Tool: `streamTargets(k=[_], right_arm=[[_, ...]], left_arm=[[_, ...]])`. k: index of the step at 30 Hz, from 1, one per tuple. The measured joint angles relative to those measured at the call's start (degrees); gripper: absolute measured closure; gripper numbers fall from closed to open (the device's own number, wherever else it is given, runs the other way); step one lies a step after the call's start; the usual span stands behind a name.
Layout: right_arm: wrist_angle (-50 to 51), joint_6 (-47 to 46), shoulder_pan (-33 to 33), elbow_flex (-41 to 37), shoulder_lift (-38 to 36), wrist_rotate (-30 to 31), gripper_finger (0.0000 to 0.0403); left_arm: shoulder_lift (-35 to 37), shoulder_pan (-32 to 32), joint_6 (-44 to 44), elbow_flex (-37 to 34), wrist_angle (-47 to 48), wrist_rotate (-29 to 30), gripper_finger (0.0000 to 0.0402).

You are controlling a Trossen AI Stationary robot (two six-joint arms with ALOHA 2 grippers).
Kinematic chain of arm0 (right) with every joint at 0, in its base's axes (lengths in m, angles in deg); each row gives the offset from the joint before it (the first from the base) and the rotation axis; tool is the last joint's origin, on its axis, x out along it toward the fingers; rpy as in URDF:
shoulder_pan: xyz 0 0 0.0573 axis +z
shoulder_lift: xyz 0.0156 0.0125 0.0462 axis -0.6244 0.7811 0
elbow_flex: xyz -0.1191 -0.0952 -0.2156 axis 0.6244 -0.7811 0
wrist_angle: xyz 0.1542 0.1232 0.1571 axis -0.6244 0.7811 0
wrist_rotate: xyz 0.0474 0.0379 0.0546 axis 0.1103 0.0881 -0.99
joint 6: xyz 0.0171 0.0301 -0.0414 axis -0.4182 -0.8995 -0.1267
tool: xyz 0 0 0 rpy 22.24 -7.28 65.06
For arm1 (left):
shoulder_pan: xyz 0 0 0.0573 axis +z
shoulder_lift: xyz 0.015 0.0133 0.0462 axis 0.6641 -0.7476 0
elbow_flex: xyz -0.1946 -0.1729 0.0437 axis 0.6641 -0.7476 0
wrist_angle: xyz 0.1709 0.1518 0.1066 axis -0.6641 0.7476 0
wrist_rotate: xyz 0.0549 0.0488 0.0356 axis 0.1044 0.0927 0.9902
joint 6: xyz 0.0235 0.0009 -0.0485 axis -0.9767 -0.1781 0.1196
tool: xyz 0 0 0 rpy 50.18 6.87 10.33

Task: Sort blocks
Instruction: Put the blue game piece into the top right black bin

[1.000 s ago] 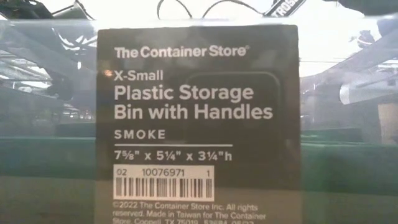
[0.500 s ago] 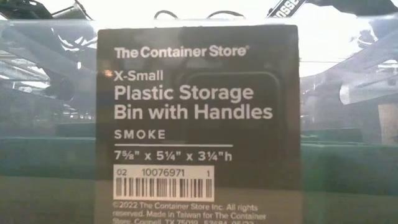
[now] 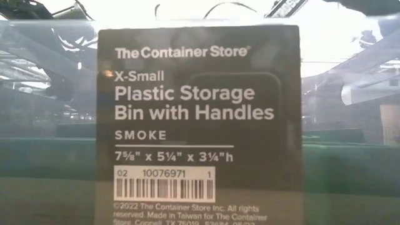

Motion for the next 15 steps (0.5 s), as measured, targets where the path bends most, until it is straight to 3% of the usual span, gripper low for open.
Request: streamTargets(k=[5,11,15], right_arm=[[9.5,0.3,-3.3,0.2,-8.9,3.6,0.0283],[21.5,6.9,-10.5,-1.9,-21.5,16.8,0.0282],[22.6,2.4,-19.5,-9.4,-30.0,24.1,0.0282]], left_arm=[[0.0,0.0,-1.0,0.0,0.0,0.0,0.0132],[0.0,0.0,-1.3,0.0,0.0,0.0,0.0132],[0.0,0.0,-1.2,0.0,0.0,0.0,0.0132]])
